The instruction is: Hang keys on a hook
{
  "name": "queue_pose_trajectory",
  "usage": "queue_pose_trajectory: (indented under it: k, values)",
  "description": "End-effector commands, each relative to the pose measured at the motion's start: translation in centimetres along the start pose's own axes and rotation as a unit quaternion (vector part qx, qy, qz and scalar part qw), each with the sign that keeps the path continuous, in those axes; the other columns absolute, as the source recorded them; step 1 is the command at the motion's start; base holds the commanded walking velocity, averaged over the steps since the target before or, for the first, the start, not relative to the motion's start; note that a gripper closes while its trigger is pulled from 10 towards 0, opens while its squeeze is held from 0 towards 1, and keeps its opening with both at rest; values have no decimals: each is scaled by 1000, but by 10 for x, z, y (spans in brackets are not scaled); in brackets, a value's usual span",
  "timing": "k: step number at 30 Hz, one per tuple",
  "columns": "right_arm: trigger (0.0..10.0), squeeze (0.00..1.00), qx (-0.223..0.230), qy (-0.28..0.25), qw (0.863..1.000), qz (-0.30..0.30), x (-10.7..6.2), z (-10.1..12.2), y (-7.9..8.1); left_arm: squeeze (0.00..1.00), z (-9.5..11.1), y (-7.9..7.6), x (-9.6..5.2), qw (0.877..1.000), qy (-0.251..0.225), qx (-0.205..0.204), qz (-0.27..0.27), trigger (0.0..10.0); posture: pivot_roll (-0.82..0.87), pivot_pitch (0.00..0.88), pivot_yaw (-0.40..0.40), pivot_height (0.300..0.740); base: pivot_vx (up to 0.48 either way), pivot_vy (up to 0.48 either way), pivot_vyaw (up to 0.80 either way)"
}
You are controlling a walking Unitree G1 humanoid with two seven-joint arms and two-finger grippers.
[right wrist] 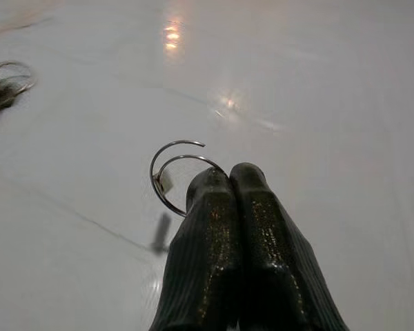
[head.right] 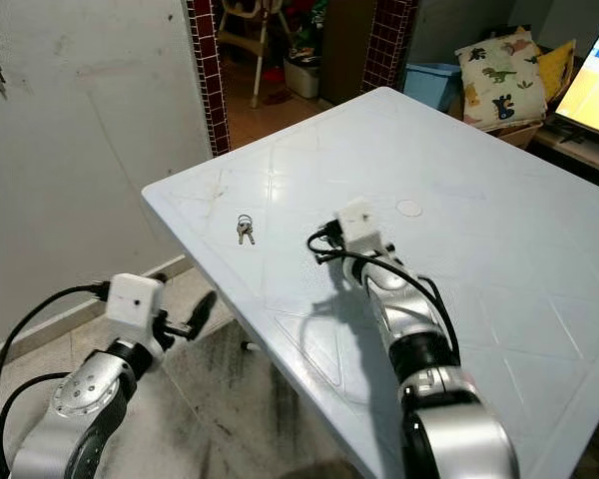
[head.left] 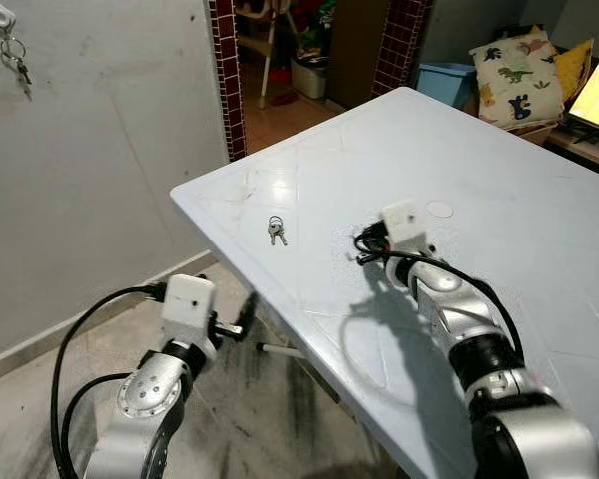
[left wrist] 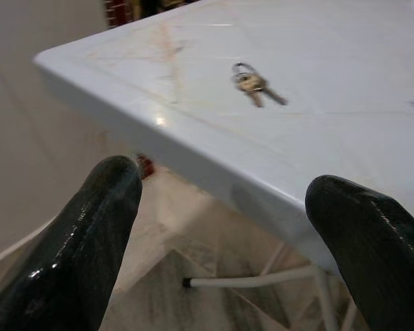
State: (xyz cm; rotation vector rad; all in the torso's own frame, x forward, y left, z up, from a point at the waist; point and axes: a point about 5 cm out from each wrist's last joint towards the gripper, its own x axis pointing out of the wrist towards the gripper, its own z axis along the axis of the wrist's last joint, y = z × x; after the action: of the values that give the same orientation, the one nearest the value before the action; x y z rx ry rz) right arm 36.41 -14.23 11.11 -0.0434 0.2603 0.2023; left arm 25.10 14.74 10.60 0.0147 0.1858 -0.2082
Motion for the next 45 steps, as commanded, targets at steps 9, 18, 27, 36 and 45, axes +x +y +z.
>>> queue_pose_trajectory:
  k: [9,18,27,36,45]
  values:
    - [10000,0,69,-66,995,-36,-22,31,5,0,0,-1,3,999,-11,-18,24,10000,74,37,-62,740,0,0,0]
    - [10000,0,109,-72,990,-49,-31,24,13,0,-2,-2,5,1000,-9,-14,24,10000,73,17,-75,740,0,0,0]
    - [10000,0,150,-123,981,-25,-31,46,32,0,8,32,14,996,-26,10,87,10000,72,17,-37,740,0,0,0]
    - [10000,0,157,-125,980,-9,-30,48,46,0,13,40,15,994,-35,13,104,10000,91,18,-39,740,0,112,0]
    - [10000,0,161,-124,979,-7,-30,47,48,0,11,38,14,994,-33,17,101,10000,92,22,-33,740,0,480,0]
